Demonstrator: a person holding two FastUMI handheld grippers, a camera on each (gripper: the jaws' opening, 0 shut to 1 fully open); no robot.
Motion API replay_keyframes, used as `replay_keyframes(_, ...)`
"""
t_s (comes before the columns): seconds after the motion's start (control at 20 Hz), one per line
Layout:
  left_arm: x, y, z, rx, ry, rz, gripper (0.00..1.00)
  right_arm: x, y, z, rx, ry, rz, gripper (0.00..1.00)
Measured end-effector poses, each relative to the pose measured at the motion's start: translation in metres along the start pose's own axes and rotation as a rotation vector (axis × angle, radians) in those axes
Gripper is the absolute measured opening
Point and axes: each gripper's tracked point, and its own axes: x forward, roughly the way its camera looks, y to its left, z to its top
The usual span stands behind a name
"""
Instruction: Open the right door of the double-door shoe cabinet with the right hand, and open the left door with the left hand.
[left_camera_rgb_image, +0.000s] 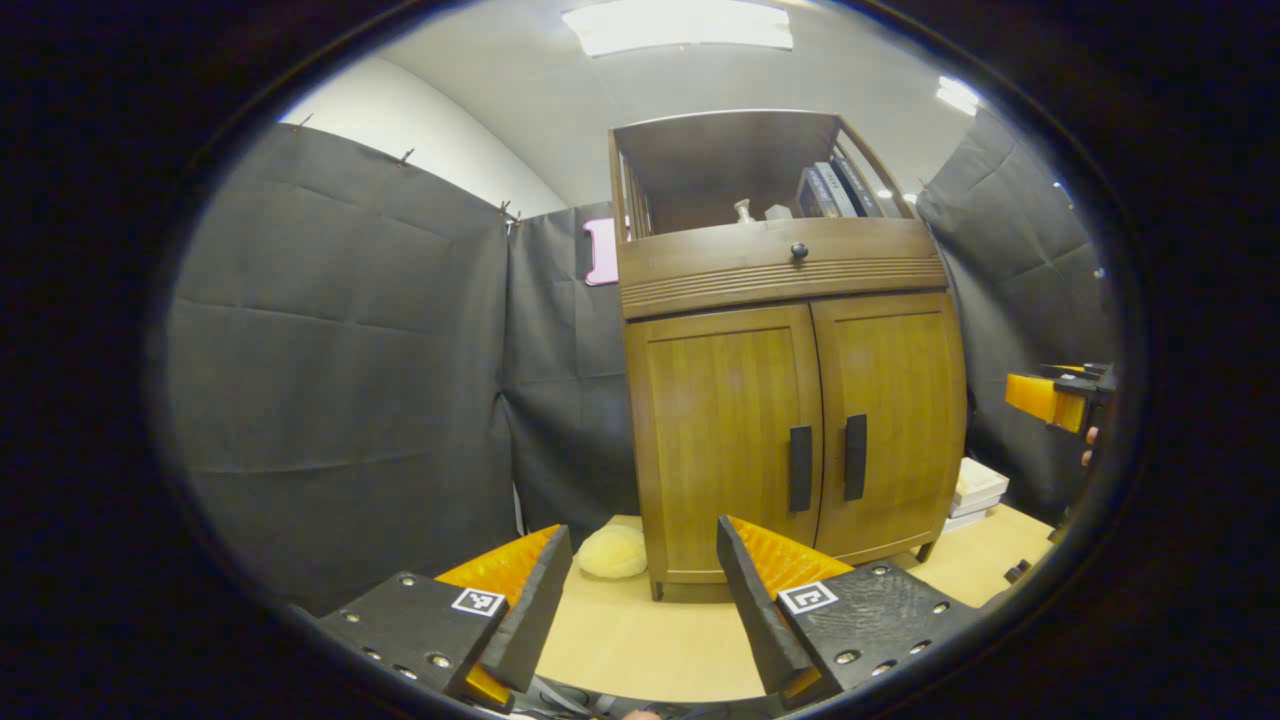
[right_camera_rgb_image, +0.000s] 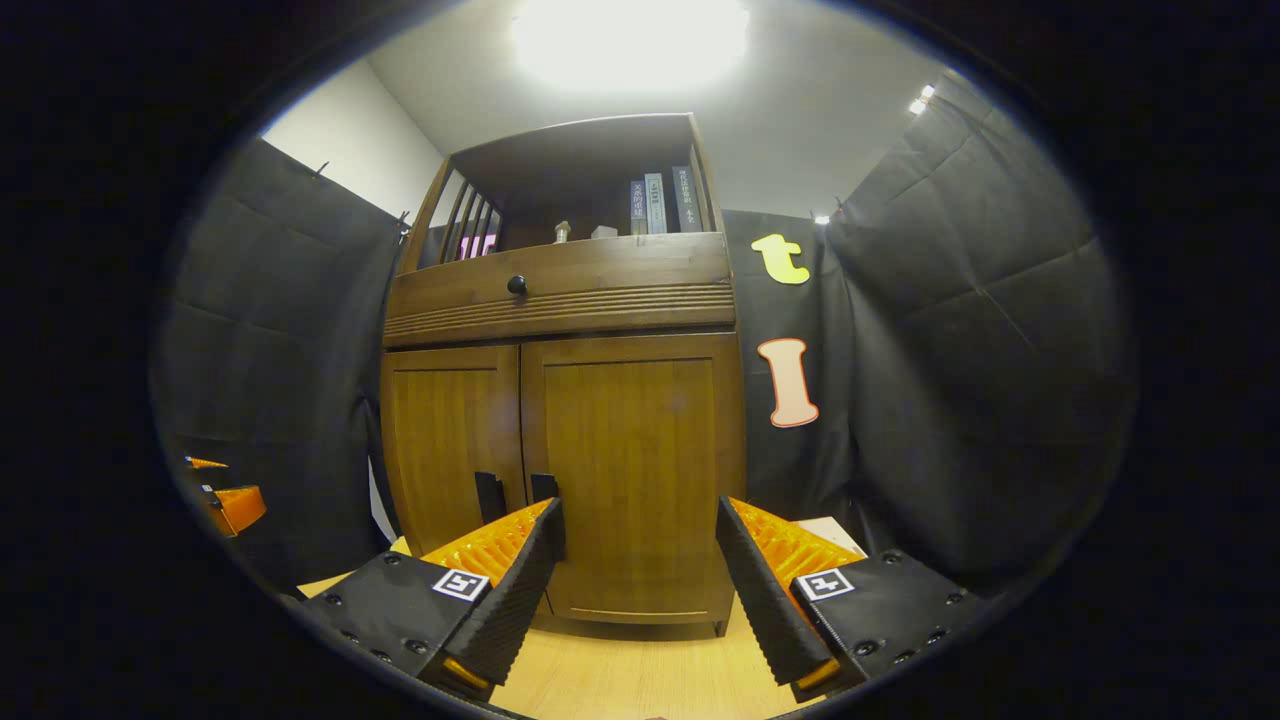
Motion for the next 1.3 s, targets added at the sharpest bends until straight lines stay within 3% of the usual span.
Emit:
replay_keyframes(0.65, 0.053, 0.026, -0.019, -0.011, 0.016, 0.034, 0.85, 0.121, 0.065, -0.046, -0.028, 0.050, 0.072, 0.96)
replay_keyframes(1.05, 0.059, 0.068, -0.033, -0.023, 0.051, 0.123, 0.85, 0.184, 0.092, -0.089, -0.040, 0.114, 0.103, 0.96)
replay_keyframes(1.3, 0.060, 0.070, -0.035, -0.009, 0.059, 0.171, 0.85, 0.211, 0.103, -0.101, -0.020, 0.120, 0.091, 0.96)
